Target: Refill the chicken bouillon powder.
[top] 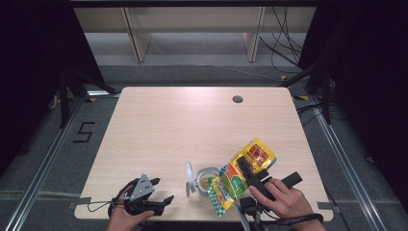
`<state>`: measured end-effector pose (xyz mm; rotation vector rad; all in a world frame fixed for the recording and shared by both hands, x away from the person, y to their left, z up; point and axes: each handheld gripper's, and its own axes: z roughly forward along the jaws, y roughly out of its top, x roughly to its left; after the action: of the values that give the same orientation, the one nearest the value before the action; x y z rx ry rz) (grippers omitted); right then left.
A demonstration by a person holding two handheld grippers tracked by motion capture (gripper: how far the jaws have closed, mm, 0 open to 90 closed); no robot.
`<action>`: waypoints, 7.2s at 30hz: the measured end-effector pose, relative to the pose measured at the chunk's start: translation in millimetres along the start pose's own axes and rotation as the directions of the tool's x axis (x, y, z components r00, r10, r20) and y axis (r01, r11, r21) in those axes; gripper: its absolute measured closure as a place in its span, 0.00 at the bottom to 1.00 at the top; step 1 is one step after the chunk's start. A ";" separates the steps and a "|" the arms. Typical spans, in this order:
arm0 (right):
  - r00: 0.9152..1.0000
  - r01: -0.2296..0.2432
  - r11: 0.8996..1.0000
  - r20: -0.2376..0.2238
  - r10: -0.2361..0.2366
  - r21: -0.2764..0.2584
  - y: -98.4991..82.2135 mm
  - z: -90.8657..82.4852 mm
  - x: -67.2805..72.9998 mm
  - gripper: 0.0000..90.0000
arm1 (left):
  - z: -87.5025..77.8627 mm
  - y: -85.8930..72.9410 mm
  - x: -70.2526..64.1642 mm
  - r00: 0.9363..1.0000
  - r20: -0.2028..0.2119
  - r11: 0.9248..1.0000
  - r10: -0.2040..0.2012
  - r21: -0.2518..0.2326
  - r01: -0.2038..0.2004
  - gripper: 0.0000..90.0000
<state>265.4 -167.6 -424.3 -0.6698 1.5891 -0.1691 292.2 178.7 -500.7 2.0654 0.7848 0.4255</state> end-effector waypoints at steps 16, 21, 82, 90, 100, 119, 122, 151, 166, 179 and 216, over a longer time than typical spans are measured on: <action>1.000 0.000 1.000 -0.003 0.000 0.009 -3.9 -1.2 -0.4 0.53 | 0.4 -0.4 -1.6 1.000 0.005 1.000 -0.026 0.002 0.026 0.25; 1.000 0.000 1.000 0.000 0.000 0.011 -3.7 -0.8 -1.3 0.53 | 0.7 -0.4 -2.4 0.999 0.008 1.000 -0.031 -0.006 0.031 0.25; 1.000 -0.014 1.000 -0.018 0.015 0.023 -9.5 -11.4 0.0 0.53 | -1.6 -0.3 -0.6 1.000 0.005 1.000 -0.002 0.011 0.002 0.25; 1.000 -0.005 1.000 -0.011 0.006 0.011 -10.0 -12.2 -2.7 0.53 | -1.1 -0.1 0.3 1.000 -0.001 1.000 0.003 0.002 -0.003 0.25; 1.000 0.004 1.000 -0.018 -0.004 0.005 -8.9 -10.9 -1.5 0.53 | -0.5 -0.7 -1.7 1.000 0.006 1.000 -0.027 -0.004 0.027 0.25; 1.000 0.001 1.000 -0.021 -0.001 0.007 -9.6 -9.2 -1.7 0.53 | -0.2 -0.8 -1.2 1.000 -0.004 1.000 -0.013 0.008 0.013 0.25; 1.000 -0.004 1.000 -0.019 0.004 0.005 -9.6 -9.5 -1.3 0.53 | -1.0 -0.3 -0.3 1.000 -0.002 1.000 0.000 0.014 0.000 0.25; 1.000 -0.001 1.000 -0.019 0.001 0.008 -11.0 -10.0 -1.4 0.55 | -0.7 -0.7 -1.6 1.000 0.005 1.000 -0.022 -0.004 0.022 0.25; 0.998 -0.051 0.998 -0.026 0.051 0.021 -13.9 -8.9 2.6 0.55 | 0.2 -0.6 -0.1 1.000 -0.004 1.000 0.002 -0.005 -0.002 0.25; 0.999 -0.047 0.999 -0.018 0.047 0.019 -15.0 -10.9 2.0 0.56 | -1.9 -0.2 2.1 1.000 -0.003 1.000 0.014 0.015 -0.014 0.25; 0.996 -0.082 0.996 -0.031 0.083 0.025 -19.5 -11.3 3.3 0.56 | 1.1 -0.8 -0.8 1.000 0.002 1.000 -0.019 0.008 0.019 0.25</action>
<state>260.8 -188.3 -416.0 -0.5846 1.6404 -0.1385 291.8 177.9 -502.0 2.0642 0.8058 0.4101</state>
